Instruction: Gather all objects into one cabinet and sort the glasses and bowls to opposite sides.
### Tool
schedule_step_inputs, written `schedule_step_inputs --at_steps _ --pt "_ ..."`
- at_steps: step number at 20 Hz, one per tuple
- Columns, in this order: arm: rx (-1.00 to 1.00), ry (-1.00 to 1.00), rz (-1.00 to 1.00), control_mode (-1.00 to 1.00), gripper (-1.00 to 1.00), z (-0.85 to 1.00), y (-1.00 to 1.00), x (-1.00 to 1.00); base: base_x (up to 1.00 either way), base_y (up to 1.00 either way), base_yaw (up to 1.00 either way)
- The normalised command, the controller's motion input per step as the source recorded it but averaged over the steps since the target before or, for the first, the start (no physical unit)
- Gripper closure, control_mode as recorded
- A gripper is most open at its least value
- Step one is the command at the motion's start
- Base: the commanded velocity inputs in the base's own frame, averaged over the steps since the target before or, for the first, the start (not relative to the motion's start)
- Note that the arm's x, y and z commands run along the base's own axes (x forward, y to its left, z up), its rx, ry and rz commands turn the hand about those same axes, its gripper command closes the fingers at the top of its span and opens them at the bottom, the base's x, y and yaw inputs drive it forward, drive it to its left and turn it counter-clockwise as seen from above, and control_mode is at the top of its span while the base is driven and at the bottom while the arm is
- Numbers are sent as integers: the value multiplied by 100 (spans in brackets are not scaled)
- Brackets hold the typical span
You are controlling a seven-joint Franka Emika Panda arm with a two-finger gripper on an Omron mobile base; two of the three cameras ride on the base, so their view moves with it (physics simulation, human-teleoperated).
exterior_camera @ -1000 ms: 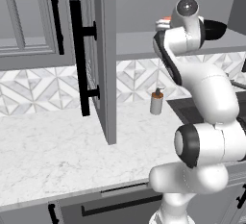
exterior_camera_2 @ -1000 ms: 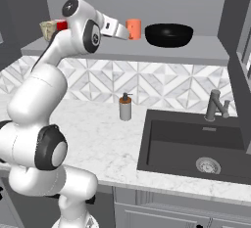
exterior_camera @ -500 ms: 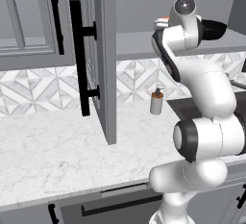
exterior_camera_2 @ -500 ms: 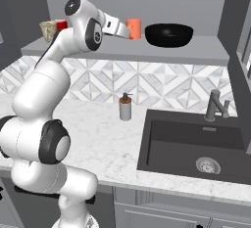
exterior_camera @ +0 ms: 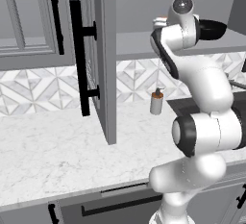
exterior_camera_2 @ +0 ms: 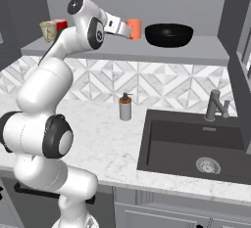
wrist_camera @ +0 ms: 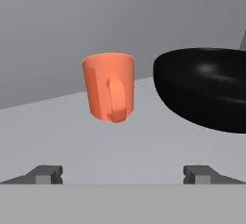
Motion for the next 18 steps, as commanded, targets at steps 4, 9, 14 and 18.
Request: schedule_step_inputs --at_steps 4,9,14,18 --pt "1 0 0 -100 -100 0 0 22 0 0 0" --pt "1 0 0 -100 -100 0 0 34 0 0 0" --pt "1 1 0 -100 -100 0 -4 28 0 0 0" --pt "1 0 0 -100 -100 0 -7 26 0 0 0"
